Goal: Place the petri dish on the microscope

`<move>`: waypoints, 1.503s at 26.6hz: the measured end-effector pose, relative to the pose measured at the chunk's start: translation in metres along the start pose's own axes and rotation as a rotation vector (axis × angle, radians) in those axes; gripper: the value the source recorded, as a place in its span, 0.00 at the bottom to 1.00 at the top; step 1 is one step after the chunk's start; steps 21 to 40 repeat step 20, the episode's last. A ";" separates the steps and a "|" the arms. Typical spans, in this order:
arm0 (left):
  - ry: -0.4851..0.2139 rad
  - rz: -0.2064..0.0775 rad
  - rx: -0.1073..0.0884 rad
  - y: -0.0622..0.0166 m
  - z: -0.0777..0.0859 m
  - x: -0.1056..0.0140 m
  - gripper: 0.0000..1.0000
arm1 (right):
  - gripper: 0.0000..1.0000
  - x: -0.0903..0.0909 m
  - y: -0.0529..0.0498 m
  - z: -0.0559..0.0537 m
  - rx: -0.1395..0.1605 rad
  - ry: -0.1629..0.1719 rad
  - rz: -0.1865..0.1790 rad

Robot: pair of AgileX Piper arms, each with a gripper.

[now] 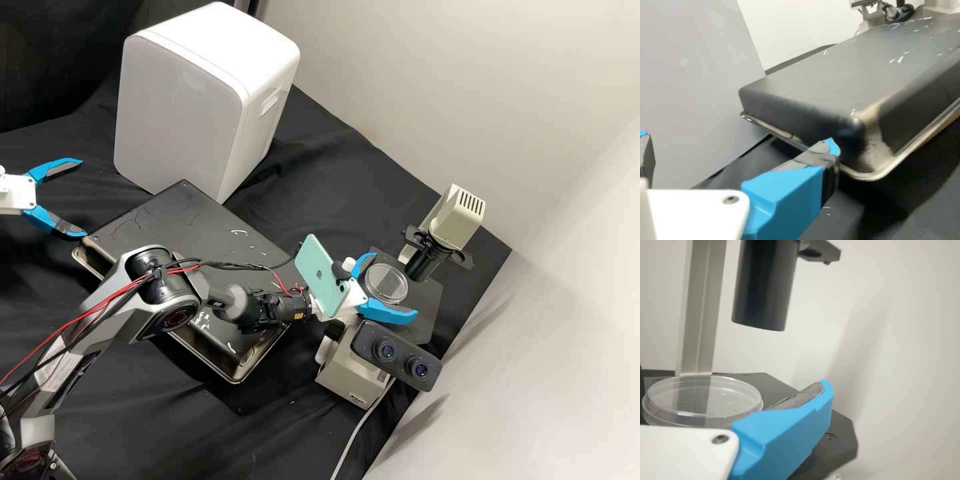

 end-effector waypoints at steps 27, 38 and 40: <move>0.009 0.118 -0.032 0.0216 -0.008 -0.008 1.00 | 1.00 -0.055 0.017 0.005 0.112 0.102 0.047; 0.009 0.118 -0.032 0.0216 -0.008 -0.008 1.00 | 1.00 -0.055 0.017 0.005 0.112 0.102 0.047; 0.009 0.118 -0.032 0.0216 -0.008 -0.008 1.00 | 1.00 -0.055 0.017 0.005 0.112 0.102 0.047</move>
